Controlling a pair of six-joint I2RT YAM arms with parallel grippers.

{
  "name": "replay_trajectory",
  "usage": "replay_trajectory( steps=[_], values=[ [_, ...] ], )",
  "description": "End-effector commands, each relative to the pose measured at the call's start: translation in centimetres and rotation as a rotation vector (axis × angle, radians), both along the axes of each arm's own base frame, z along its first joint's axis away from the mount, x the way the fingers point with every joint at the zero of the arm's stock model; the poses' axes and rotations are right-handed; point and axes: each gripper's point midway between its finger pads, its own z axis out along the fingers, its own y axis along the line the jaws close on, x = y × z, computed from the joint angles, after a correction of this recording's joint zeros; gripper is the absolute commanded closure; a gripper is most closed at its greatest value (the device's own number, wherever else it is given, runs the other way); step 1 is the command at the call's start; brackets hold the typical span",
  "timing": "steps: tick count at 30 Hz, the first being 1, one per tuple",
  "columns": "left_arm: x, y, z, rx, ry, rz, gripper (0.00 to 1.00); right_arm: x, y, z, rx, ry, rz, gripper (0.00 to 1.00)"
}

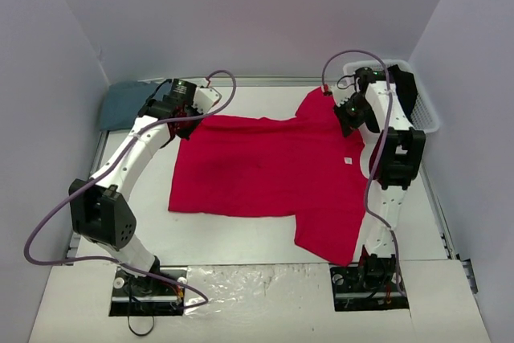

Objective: Fold and stack the t-shirts
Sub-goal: Flatten out the tshirt

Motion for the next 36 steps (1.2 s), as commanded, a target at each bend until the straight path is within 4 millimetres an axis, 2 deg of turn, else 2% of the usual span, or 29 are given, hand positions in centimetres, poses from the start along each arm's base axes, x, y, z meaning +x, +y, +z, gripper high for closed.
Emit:
replay_trajectory(
  steps=[1, 2, 6, 8, 14, 16, 17, 19, 20, 22, 23, 28, 36],
  values=[
    [1.6, 3.4, 2.4, 0.047, -0.123, 0.155, 0.98, 1.8, 2.2, -0.3, -0.037, -0.037, 0.061, 1.0],
    [1.7, 3.9, 2.5, 0.049, -0.129, 0.175, 0.98, 3.2, 2.5, 0.0, -0.044, -0.083, 0.074, 1.0],
    [2.1, 6.7, 2.5, 0.066, -0.155, 0.313, 0.98, 6.2, 4.0, -1.0, -0.018, -0.171, 0.105, 1.0],
    [1.6, 8.1, 2.1, 0.107, -0.153, 0.357, 0.98, 7.8, 4.8, -1.0, -0.001, -0.227, 0.116, 1.0],
    [0.8, 10.2, 1.2, 0.161, -0.134, 0.401, 0.98, 11.3, 7.7, -0.2, 0.036, -0.35, 0.15, 1.0],
    [0.8, 11.0, 1.0, 0.166, -0.131, 0.421, 0.98, 12.5, 8.3, -0.5, 0.037, -0.381, 0.148, 1.0],
    [0.9, 11.3, 0.8, 0.178, -0.125, 0.428, 0.98, 12.7, 8.9, -1.3, 0.035, -0.376, 0.159, 1.0],
    [1.0, 11.9, 0.9, 0.199, -0.135, 0.45, 0.98, 13.7, 9.5, -1.1, 0.036, -0.406, 0.158, 1.0],
    [1.1, 12.1, 0.8, 0.208, -0.134, 0.457, 0.98, 13.9, 10.1, -2.1, 0.037, -0.396, 0.163, 1.0],
    [1.1, 12.2, 0.5, 0.211, -0.129, 0.459, 0.98, 14.6, 10.7, -1.8, 0.041, -0.422, 0.169, 1.0],
    [1.1, 12.2, 0.2, 0.216, -0.118, 0.458, 0.98, 14.7, 11.0, -2.5, 0.039, -0.416, 0.172, 1.0],
    [1.2, 12.0, -0.8, 0.216, -0.096, 0.456, 0.98, 15.9, 12.4, -3.3, 0.047, -0.45, 0.172, 1.0],
    [1.3, 11.7, -2.0, 0.211, -0.069, 0.447, 0.98, 15.7, 13.9, -5.6, 0.063, -0.418, 0.168, 1.0]
  ],
)
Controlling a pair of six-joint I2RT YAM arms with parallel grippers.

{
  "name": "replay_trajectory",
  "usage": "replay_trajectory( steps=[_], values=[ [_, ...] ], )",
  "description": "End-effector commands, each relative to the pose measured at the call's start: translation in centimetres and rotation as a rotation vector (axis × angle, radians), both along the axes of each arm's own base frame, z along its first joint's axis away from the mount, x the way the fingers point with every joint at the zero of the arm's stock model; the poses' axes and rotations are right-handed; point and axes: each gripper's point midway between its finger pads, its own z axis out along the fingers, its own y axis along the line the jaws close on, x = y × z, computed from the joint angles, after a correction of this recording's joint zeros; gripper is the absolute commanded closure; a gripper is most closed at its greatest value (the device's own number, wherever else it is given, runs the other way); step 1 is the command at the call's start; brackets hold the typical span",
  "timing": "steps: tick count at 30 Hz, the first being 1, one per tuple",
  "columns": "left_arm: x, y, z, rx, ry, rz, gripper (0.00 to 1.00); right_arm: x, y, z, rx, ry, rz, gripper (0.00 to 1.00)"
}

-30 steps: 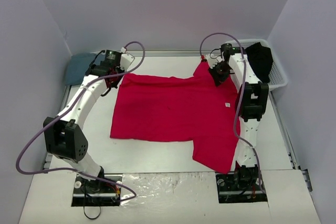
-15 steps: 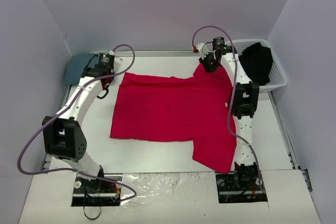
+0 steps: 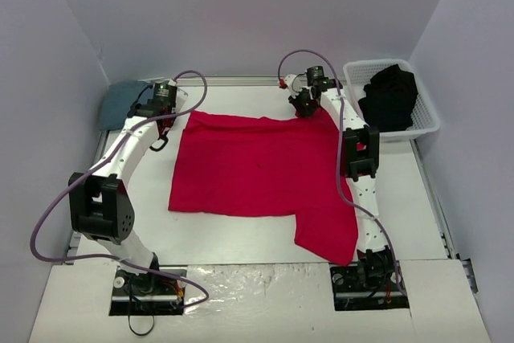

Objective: Fold and stack the t-shirts
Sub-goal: Flatten out the tshirt

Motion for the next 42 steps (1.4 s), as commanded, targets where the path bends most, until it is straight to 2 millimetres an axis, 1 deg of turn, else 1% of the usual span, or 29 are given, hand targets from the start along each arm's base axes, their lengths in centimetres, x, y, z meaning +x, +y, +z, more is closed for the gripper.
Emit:
replay_trajectory(
  steps=[1, 6, 7, 9, 10, 14, 17, 20, 21, 23, 24, 28, 29, 30, 32, 33, 35, 37, 39, 41, 42],
  values=[
    [0.3, 0.0, 0.2, -0.008, -0.021, 0.021, 0.98, 0.6, 0.9, 0.7, 0.016, -0.026, -0.004, 1.0],
    [0.0, -0.2, -0.5, -0.022, -0.001, 0.014, 0.98, 0.8, 0.7, -0.6, -0.013, -0.023, -0.017, 1.0],
    [-0.1, -0.3, -0.6, -0.024, 0.001, 0.012, 0.98, 0.7, 0.7, -1.1, -0.021, -0.016, -0.021, 1.0],
    [-0.3, -0.5, -0.8, -0.034, 0.009, 0.007, 0.98, 1.0, 0.3, -1.5, -0.043, -0.026, -0.035, 1.0],
    [-0.4, -0.5, -0.8, -0.037, 0.011, 0.005, 0.98, 1.0, 0.2, -2.2, -0.052, -0.021, -0.038, 1.0],
    [-0.6, -0.7, -1.1, -0.046, 0.025, 0.002, 0.98, 1.6, -0.3, -3.0, -0.083, -0.038, -0.061, 1.0],
    [-0.7, -0.8, -1.2, -0.051, 0.034, 0.001, 0.98, 2.6, -0.3, -3.2, -0.096, -0.074, -0.082, 1.0],
    [-0.6, -0.9, -1.2, -0.055, 0.038, 0.001, 0.98, 4.0, -0.3, -3.0, -0.095, -0.127, -0.115, 1.0],
    [-0.6, -0.9, -1.4, -0.055, 0.043, 0.0, 0.98, 4.8, -0.4, -2.9, -0.098, -0.158, -0.129, 1.0],
    [-0.5, -1.0, -1.5, -0.057, 0.047, -0.001, 0.98, 5.8, -0.5, -2.5, -0.098, -0.2, -0.146, 1.0],
    [-0.5, -1.1, -1.7, -0.056, 0.053, -0.001, 0.98, 6.7, -0.6, -2.2, -0.101, -0.241, -0.163, 1.0],
    [-0.8, -1.5, -2.2, -0.055, 0.073, -0.012, 0.98, 8.9, -1.1, -1.9, -0.11, -0.341, -0.21, 1.0],
    [-0.8, -1.6, -2.4, -0.053, 0.079, -0.015, 0.98, 9.6, -1.1, -1.4, -0.106, -0.377, -0.219, 1.0],
    [-0.8, -1.6, -2.5, -0.049, 0.082, -0.015, 0.98, 9.8, -1.1, -1.9, -0.109, -0.386, -0.228, 1.0],
    [-0.9, -1.8, -2.6, -0.046, 0.092, -0.022, 0.98, 10.7, -1.5, -1.6, -0.115, -0.431, -0.252, 1.0],
    [-0.9, -1.7, -2.7, -0.044, 0.093, -0.021, 0.98, 10.9, -1.6, -2.0, -0.119, -0.436, -0.262, 1.0],
    [-0.9, -1.9, -2.6, -0.045, 0.092, -0.021, 0.98, 11.2, -1.7, -2.0, -0.123, -0.454, -0.277, 1.0],
    [-0.6, -2.0, -2.7, -0.05, 0.09, -0.019, 0.98, 11.8, -1.5, -0.8, -0.092, -0.495, -0.297, 1.0],
    [-0.4, -2.1, -2.8, -0.055, 0.087, -0.017, 0.98, 11.9, -1.4, 0.9, -0.073, -0.514, -0.307, 1.0],
    [0.0, -2.3, -2.7, -0.066, 0.079, -0.02, 0.98, 11.9, -0.9, 2.4, -0.035, -0.523, -0.312, 1.0],
    [0.4, -2.5, -2.7, -0.072, 0.071, -0.021, 0.98, 11.8, -0.9, 4.2, -0.022, -0.537, -0.312, 1.0]
  ],
)
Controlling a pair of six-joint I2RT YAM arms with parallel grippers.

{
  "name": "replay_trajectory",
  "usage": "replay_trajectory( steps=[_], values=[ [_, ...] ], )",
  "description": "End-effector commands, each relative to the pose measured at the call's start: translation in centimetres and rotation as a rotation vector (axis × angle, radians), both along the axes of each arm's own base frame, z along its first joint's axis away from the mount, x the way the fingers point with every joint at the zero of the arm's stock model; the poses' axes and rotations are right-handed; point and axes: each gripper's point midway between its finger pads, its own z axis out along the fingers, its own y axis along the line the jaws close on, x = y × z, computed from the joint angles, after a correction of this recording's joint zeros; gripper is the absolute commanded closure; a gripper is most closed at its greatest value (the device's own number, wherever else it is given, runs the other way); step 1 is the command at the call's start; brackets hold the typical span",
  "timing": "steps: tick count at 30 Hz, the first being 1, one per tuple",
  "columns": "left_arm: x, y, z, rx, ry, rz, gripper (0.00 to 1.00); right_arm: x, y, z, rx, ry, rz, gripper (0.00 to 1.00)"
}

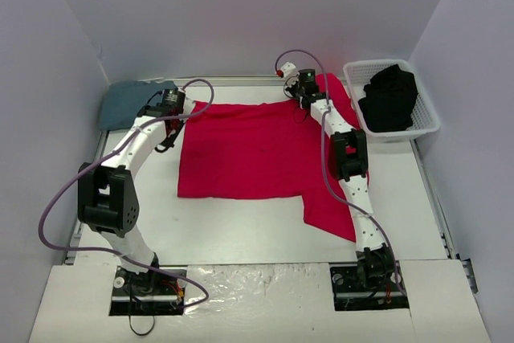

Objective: Fold and stack the t-shirts
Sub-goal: Flatten out the tshirt

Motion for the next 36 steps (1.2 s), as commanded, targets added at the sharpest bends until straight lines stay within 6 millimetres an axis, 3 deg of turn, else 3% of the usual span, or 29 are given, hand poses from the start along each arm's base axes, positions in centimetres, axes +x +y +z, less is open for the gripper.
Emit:
replay_trajectory(
  steps=[1, 2, 4, 5, 7, 8, 10, 12, 13, 14, 16, 18, 19, 20, 21, 22, 23, 24, 25, 26, 27, 28, 29, 30, 31, 32, 33, 34, 36],
  values=[
    [1.2, -0.5, 1.3, -0.021, -0.044, 0.016, 0.98, 0.2, 0.3, 4.9, 0.055, -0.067, -0.022, 1.0],
    [1.6, -0.6, 1.1, -0.024, -0.047, 0.016, 0.98, 0.1, 0.4, 7.2, 0.065, -0.096, -0.019, 1.0],
    [2.4, -0.8, 1.5, -0.035, -0.075, 0.018, 0.98, -0.2, 0.3, 8.5, 0.068, -0.105, -0.018, 1.0],
    [2.8, -0.9, 1.4, -0.035, -0.081, 0.019, 0.98, -0.4, 0.2, 10.7, 0.081, -0.132, -0.026, 1.0],
    [3.5, -1.1, 1.8, -0.044, -0.1, 0.017, 0.98, -0.8, 0.2, 12.2, 0.094, -0.144, -0.032, 1.0],
    [3.9, -1.1, 1.9, -0.043, -0.11, 0.019, 0.98, -1.0, 0.1, 14.4, 0.115, -0.172, -0.039, 1.0],
    [4.5, -1.2, 2.5, -0.041, -0.134, 0.023, 0.98, -1.5, 0.1, 15.6, 0.122, -0.182, -0.046, 1.0],
    [5.3, -1.1, 3.0, -0.039, -0.165, 0.025, 0.98, -2.3, 0.2, 18.6, 0.126, -0.217, -0.043, 1.0],
    [5.7, -1.0, 3.5, -0.041, -0.183, 0.026, 0.98, -2.9, 0.1, 18.3, 0.117, -0.199, -0.044, 1.0],
    [6.3, -1.0, 3.7, -0.047, -0.201, 0.025, 0.98, -3.7, 0.1, 20.6, 0.122, -0.222, -0.036, 1.0],
    [7.2, -1.1, 4.1, -0.076, -0.218, 0.019, 0.98, -5.0, 0.1, 21.5, 0.114, -0.208, -0.026, 1.0],
    [8.0, -1.2, 4.0, -0.114, -0.228, 0.029, 0.98, -7.8, -0.4, 21.8, 0.069, -0.147, 0.001, 1.0],
    [9.0, -1.8, 4.0, -0.165, -0.23, 0.013, 0.98, -9.2, -0.5, 23.8, 0.059, -0.163, 0.006, 1.0],
    [9.2, -2.2, 3.8, -0.199, -0.217, 0.017, 0.98, -10.8, -0.9, 21.4, 0.028, -0.091, 0.017, 1.0],
    [9.6, -2.5, 3.7, -0.224, -0.214, 0.017, 0.98, -12.3, -1.3, 20.7, -0.014, -0.044, 0.043, 1.0],
    [10.3, -2.9, 2.6, -0.247, -0.186, 0.017, 0.98, -14.0, -1.7, 22.2, -0.028, -0.049, 0.046, 1.0],
    [11.1, -3.6, 3.6, -0.299, -0.196, -0.001, 0.98, -15.8, -2.2, 19.9, -0.052, 0.022, 0.051, 1.0],
    [11.6, -4.1, 3.4, -0.332, -0.186, 0.004, 0.98, -17.6, -2.7, 18.9, -0.074, 0.085, 0.059, 1.0],
    [11.8, -4.2, 1.4, -0.343, -0.126, 0.018, 0.97, -19.2, -3.3, 20.1, -0.081, 0.084, 0.057, 1.0],
    [13.2, -5.4, 2.9, -0.412, -0.153, -0.016, 0.98, -20.6, -3.6, 19.7, -0.081, 0.115, 0.052, 1.0],
    [13.7, -5.8, 2.7, -0.445, -0.142, -0.012, 0.98, -23.1, -4.2, 17.2, -0.095, 0.218, 0.057, 1.0],
    [13.9, -6.2, 0.4, -0.465, -0.076, -0.004, 0.98, -24.9, -4.4, 18.0, -0.091, 0.223, 0.064, 1.0],
    [15.2, -7.1, 2.2, -0.533, -0.113, -0.027, 0.98, -26.3, -4.7, 17.5, -0.09, 0.254, 0.058, 1.0],
    [15.7, -7.5, 1.9, -0.563, -0.103, -0.033, 0.98, -28.7, -5.2, 15.5, -0.095, 0.333, 0.053, 1.0],
    [16.0, -7.9, -0.1, -0.589, -0.054, -0.024, 0.98, -30.2, -5.7, 16.2, -0.082, 0.334, 0.045, 1.0],
    [16.4, -8.2, -0.1, -0.627, -0.055, -0.014, 0.98, -31.4, -6.3, 15.8, -0.079, 0.357, 0.034, 1.0],
    [17.3, -8.8, 0.9, -0.671, -0.078, -0.045, 0.98, -33.5, -7.2, 14.2, -0.085, 0.433, 0.025, 1.0],
    [17.6, -9.2, -0.6, -0.699, -0.05, -0.018, 0.98, -34.6, -7.9, 14.0, -0.075, 0.457, 0.016, 1.0],
    [18.1, -9.8, -1.0, -0.719, -0.053, -0.019, 0.98, -36.7, -10.5, 12.9, -0.048, 0.547, -0.041, 1.0]
  ],
)
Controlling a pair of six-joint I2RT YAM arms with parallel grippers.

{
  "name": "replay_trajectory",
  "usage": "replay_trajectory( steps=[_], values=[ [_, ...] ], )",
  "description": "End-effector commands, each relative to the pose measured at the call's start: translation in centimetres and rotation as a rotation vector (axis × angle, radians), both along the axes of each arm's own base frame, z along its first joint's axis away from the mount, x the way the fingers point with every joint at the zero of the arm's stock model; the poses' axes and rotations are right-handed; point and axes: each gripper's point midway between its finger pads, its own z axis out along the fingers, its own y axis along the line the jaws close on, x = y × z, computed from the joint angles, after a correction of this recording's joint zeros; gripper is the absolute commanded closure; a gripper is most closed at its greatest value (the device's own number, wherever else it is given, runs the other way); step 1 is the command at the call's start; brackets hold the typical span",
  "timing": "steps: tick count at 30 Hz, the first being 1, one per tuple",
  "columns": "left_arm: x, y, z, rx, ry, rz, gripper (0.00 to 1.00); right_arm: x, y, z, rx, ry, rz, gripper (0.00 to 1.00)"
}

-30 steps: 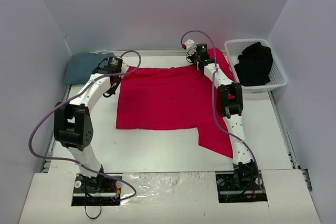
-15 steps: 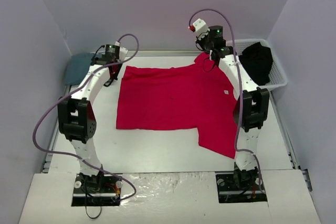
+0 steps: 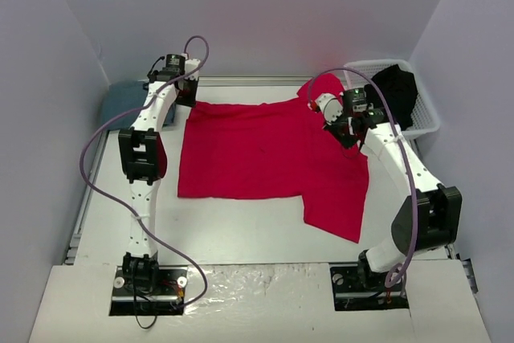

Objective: Fold and stack the t-shirts
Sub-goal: Flatten out the tshirt

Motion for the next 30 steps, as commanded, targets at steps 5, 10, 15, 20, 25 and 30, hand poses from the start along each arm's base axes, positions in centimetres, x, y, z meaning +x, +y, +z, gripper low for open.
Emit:
replay_trajectory(
  steps=[5, 10, 15, 20, 25, 30],
  values=[
    [-0.1, -2.3, -0.3, -0.142, 0.047, -0.008, 0.98, -7.7, -6.3, -1.3, 0.048, 0.218, -0.171, 1.0],
    [1.4, -2.3, -1.1, -0.142, 0.019, 0.01, 0.98, -12.1, -8.1, -1.1, 0.139, 0.316, -0.272, 1.0],
    [2.9, -2.3, -0.3, -0.14, -0.033, 0.029, 0.98, -15.8, -7.5, -1.4, 0.259, 0.372, -0.344, 1.0],
    [3.6, -2.2, 1.0, -0.156, -0.085, 0.038, 0.98, -17.6, -8.2, -2.1, 0.302, 0.382, -0.413, 1.0],
    [4.2, -1.6, -0.3, -0.125, -0.097, 0.057, 0.98, -17.3, -8.8, -1.4, 0.322, 0.351, -0.439, 1.0],
    [5.4, 0.0, -1.9, -0.076, -0.116, 0.13, 0.98, -17.4, -9.0, -1.0, 0.338, 0.34, -0.444, 1.0]
  ],
)
